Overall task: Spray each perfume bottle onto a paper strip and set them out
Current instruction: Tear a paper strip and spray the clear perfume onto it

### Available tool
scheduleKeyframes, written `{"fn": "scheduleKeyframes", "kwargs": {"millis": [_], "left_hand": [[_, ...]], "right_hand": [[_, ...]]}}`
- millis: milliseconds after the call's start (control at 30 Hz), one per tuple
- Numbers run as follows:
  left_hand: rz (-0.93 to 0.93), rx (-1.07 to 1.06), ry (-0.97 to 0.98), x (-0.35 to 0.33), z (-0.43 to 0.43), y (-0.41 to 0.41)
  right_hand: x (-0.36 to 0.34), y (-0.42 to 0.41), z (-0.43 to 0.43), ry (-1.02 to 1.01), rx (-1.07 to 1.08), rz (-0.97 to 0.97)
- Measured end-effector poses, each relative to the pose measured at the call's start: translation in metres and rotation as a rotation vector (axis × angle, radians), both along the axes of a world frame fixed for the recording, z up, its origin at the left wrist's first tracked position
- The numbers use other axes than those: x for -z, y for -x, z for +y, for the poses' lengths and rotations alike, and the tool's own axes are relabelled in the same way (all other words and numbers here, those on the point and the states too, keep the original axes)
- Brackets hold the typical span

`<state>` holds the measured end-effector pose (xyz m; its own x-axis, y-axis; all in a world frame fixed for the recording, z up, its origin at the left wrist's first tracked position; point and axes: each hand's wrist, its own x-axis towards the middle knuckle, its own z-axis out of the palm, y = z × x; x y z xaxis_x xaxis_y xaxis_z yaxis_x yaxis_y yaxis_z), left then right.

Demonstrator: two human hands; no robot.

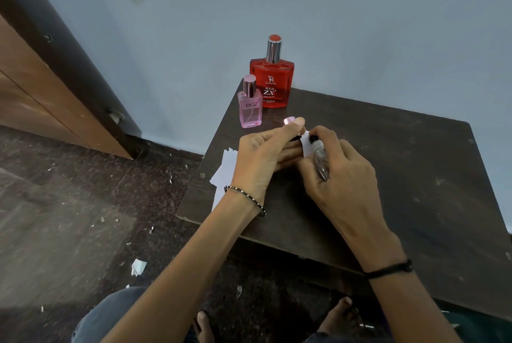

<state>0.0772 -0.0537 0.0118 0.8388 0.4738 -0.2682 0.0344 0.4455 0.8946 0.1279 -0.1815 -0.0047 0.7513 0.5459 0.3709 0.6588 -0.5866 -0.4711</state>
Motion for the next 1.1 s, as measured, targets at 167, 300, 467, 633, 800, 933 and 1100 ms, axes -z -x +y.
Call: {"fn": "scheduleKeyframes", "kwargs": {"millis": [167, 300, 467, 633, 800, 933, 1100], "left_hand": [[0.011, 0.021, 0.051, 0.000, 0.001, -0.001], [0.002, 0.022, 0.071, 0.001, 0.003, -0.001], [0.004, 0.016, 0.111, 0.002, 0.005, -0.001], [-0.011, -0.017, 0.107, 0.003, 0.005, -0.003], [-0.029, -0.024, 0.051, 0.006, 0.003, -0.004], [-0.012, -0.018, 0.016, 0.007, 0.000, -0.007], [0.007, -0.078, -0.107, 0.011, -0.002, -0.008]], "right_hand": [[-0.001, 0.000, 0.000, 0.022, 0.007, -0.023], [-0.002, 0.000, -0.001, 0.034, 0.000, -0.046], [-0.001, -0.001, -0.003, 0.051, -0.006, -0.096], [-0.004, -0.003, -0.007, -0.116, 0.013, -0.017], [-0.003, -0.009, -0.018, -0.310, 0.088, 0.222], [0.000, -0.009, -0.022, -0.404, 0.080, 0.282], [-0.004, -0.007, -0.022, -0.433, 0.046, 0.194]]}}
